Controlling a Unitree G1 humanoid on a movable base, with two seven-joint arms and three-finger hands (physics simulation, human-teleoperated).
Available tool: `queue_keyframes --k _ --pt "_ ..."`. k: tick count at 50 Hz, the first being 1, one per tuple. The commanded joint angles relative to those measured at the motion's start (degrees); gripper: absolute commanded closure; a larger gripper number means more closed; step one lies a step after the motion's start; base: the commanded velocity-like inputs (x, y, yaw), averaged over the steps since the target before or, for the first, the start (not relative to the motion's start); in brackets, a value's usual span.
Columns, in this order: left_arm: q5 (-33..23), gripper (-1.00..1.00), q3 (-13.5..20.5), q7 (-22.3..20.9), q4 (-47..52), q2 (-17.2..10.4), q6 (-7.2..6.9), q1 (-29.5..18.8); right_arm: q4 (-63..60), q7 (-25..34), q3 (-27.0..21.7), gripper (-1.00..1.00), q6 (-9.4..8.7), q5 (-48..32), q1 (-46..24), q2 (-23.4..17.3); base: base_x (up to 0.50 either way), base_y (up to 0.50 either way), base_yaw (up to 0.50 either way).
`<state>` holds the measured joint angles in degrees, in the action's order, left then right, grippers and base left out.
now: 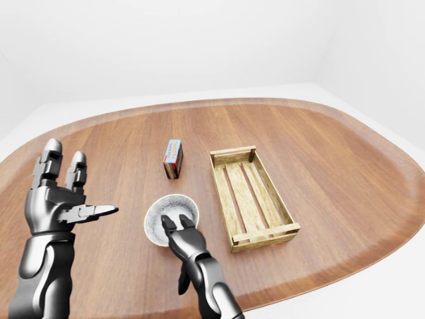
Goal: Pick up the bowl on the left and put it in the tray.
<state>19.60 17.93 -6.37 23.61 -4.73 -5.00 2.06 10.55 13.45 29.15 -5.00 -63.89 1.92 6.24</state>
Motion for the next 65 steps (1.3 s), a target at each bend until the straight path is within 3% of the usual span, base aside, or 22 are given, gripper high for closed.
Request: queue_keyframes --k 1,65 --pt "-3.3 -1.00 -3.6 0.3 -2.4 1.7 0.00 1.8 0.1 2.7 -0.7 -1.00 0.00 -0.8 -0.2 -0.4 0.00 0.00 0.00" --pt "-2.8 -1.00 -3.1 0.3 -1.6 1.5 0.00 1.9 8.2 3.8 -5.0 -1.00 0.00 -2.7 -6.8 2.5 0.00 0.00 0.00"
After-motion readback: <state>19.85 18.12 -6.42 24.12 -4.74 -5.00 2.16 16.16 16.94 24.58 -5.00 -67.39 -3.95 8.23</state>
